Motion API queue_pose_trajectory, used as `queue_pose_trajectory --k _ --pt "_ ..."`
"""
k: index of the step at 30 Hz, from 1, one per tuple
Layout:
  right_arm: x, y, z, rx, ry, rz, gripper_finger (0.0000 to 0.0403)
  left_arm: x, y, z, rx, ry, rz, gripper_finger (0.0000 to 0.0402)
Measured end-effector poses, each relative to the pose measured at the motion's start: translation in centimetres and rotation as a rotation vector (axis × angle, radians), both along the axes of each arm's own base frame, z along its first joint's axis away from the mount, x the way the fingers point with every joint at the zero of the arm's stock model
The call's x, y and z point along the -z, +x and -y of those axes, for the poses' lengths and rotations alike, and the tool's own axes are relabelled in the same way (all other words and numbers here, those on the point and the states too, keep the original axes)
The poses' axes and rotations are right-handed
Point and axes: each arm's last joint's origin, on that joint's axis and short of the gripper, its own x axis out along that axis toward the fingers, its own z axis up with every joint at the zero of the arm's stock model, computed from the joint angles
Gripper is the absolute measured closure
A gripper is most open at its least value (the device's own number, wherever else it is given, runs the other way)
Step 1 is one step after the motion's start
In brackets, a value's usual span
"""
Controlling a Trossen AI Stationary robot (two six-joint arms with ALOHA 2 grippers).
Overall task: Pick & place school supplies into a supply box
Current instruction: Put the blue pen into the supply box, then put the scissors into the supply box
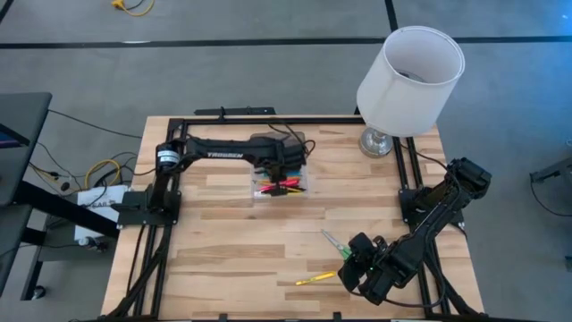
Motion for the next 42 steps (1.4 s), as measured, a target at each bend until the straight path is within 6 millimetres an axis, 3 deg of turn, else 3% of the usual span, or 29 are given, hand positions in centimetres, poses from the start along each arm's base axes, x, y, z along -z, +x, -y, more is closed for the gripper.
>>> queue_pose_trajectory --k 6,20,24,29,37,42 --pt "0.0 0.0 0.0 0.0 0.0 0.0 0.029 0.0 -0.3 -0.5 0.003 -0.005 -0.019 0.0326" --pt "0.0 0.2 0.1 0.005 0.007 0.006 0.029 -0.6 -0.6 0.3 -0.021 -0.047 -0.012 0.0231" --pt "0.3 0.0 0.1 0.003 -0.002 -0.002 0.029 -3.0 -1.1 2.0 0.004 -0.078 0.059 0.0228" --pt "0.8 -0.1 0.2 0.001 0.001 0.0 0.029 -7.5 -2.8 5.1 0.081 -0.07 0.178 0.0228" --pt "2.0 -0.1 0.1 -0.003 0.051 0.033 0.029 -14.9 -7.9 9.6 0.177 -0.076 0.393 0.0228" --pt "2.0 -0.3 -0.1 -0.054 0.038 0.016 0.029 -17.8 -11.4 12.0 0.167 -0.063 0.477 0.0228"
